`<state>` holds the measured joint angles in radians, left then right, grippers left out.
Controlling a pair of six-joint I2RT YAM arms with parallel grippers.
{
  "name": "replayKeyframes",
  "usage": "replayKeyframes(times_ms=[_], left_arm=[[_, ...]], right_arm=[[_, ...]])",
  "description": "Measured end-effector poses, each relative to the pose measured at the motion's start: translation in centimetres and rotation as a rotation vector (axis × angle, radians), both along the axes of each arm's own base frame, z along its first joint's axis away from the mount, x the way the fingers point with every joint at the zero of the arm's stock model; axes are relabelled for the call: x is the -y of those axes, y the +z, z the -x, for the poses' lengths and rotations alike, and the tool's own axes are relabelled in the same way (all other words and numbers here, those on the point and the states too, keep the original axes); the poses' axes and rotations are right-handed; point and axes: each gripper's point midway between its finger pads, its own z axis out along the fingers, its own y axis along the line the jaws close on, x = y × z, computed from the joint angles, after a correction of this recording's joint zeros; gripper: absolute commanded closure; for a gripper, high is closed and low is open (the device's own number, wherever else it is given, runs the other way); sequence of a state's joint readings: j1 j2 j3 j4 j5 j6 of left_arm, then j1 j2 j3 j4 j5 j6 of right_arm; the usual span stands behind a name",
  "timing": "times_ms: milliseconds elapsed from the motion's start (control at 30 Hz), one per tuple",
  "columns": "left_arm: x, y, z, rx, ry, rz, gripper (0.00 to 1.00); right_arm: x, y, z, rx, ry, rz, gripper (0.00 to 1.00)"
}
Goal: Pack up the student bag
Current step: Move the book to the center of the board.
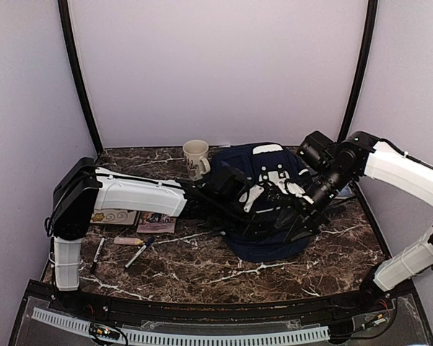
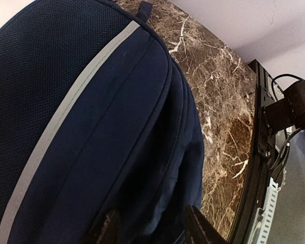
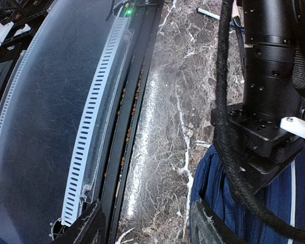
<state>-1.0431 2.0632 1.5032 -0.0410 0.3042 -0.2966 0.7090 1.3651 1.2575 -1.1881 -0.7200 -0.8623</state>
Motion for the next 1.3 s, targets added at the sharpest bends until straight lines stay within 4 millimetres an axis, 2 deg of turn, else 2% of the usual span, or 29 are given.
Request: replayKeyframes(times_ms=[67,133,200,267,367,433,467,500,533,600,733,800,933,1067,1300], left_arm=[[-0.9,0.3,1.1,-0.004,-0.004,-0.041,0.51],[-2.1,1.6,2.1,0.009,-0.01,-0.063,0.51],[-4.1,4.1,3.3,0.031,-0.006,-0.072,0.47],[-6.3,7.1,4.0,0.073,0.02,-0.064,0.39],[-10.3,11.5,4.3,0.152,0.098,-0.043,0.3],[-14.0,13.5,3.1,0.197,0.193,-0.039,0.28],[-15.6,13.8,2.3,0.207,0.242,-0.047,0.28],[-18.4,13.6,1.1,0.214,0.329,-0.076,0.28],[-19.4,13.5,0.0,0.212,0.366,-0.083,0.28],[-23.3,12.2,-2.8,0.182,0.514,-0.135,0.28],[-29.1,8.3,-6.3,0.086,0.713,-0.231,0.28],[-30.8,6.9,-7.7,0.032,0.778,-0.254,0.27],[-32.2,3.6,-10.0,-0.071,0.842,-0.298,0.17],[-32.3,0.6,-12.1,-0.139,0.878,-0.366,0.16],[-31.8,-1.9,-14.7,-0.155,0.907,-0.446,0.17]], right_arm=[[-0.2,0.6,-0.1,-0.004,-0.001,-0.005,0.44],[-0.3,1.2,-0.7,0.004,-0.017,-0.018,0.47],[-0.3,1.7,-1.6,0.011,-0.058,-0.032,0.47],[-0.3,1.8,-3.5,0.021,-0.145,-0.056,0.47],[0.1,0.6,-6.6,0.031,-0.294,-0.099,0.47],[0.7,-1.0,-7.9,0.015,-0.367,-0.101,0.47],[1.0,-2.0,-8.5,0.003,-0.403,-0.097,0.47],[1.2,-2.7,-8.8,-0.005,-0.426,-0.094,0.47],[1.3,-3.4,-9.1,-0.017,-0.453,-0.097,0.47],[1.5,-4.2,-9.6,-0.039,-0.489,-0.115,0.46],[2.0,-5.8,-10.0,-0.071,-0.54,-0.143,0.46],[2.1,-6.1,-10.1,-0.075,-0.546,-0.15,0.45],[1.8,-5.6,-10.4,-0.064,-0.539,-0.181,0.45],[1.7,-5.4,-10.4,-0.057,-0.529,-0.192,0.45],[1.7,-5.4,-10.4,-0.047,-0.522,-0.194,0.44]])
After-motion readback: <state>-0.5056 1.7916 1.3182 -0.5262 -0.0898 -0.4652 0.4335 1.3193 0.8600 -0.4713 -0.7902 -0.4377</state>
